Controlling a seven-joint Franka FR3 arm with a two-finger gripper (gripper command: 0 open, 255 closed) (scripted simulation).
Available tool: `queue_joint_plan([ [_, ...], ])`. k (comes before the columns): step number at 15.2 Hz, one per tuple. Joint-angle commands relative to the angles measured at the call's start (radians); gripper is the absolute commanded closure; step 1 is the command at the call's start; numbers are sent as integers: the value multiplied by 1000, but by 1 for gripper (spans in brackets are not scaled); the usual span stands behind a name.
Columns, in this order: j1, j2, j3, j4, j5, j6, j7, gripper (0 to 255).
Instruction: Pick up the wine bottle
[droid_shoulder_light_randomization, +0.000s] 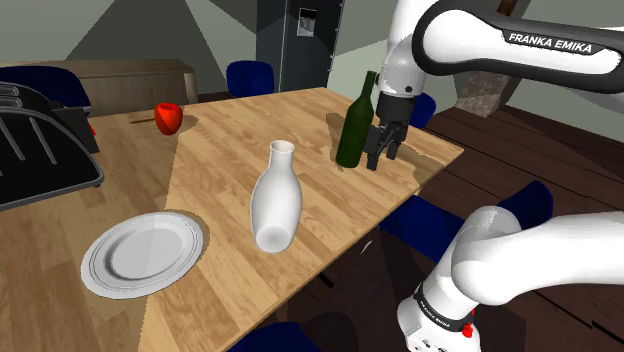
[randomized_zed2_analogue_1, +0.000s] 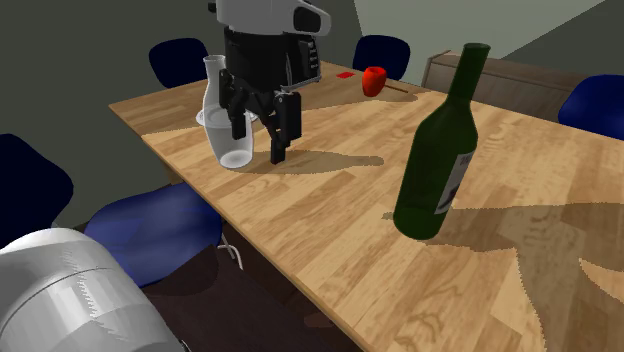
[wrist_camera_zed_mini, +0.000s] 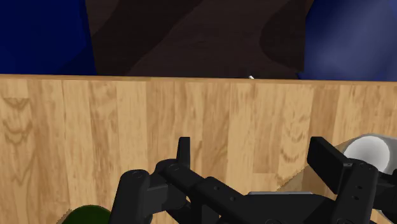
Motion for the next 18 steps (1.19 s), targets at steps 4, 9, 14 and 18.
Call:
queue_joint_plan([
  [4,-16,88,-42,103,-33,-17,-44,0],
  [9,-34,239,-107,293,-72,-57,-116,0],
  [14,-48,401,-167,512,-90,-113,-192,0],
  [18,-61,544,-216,715,-89,-173,-259,0],
])
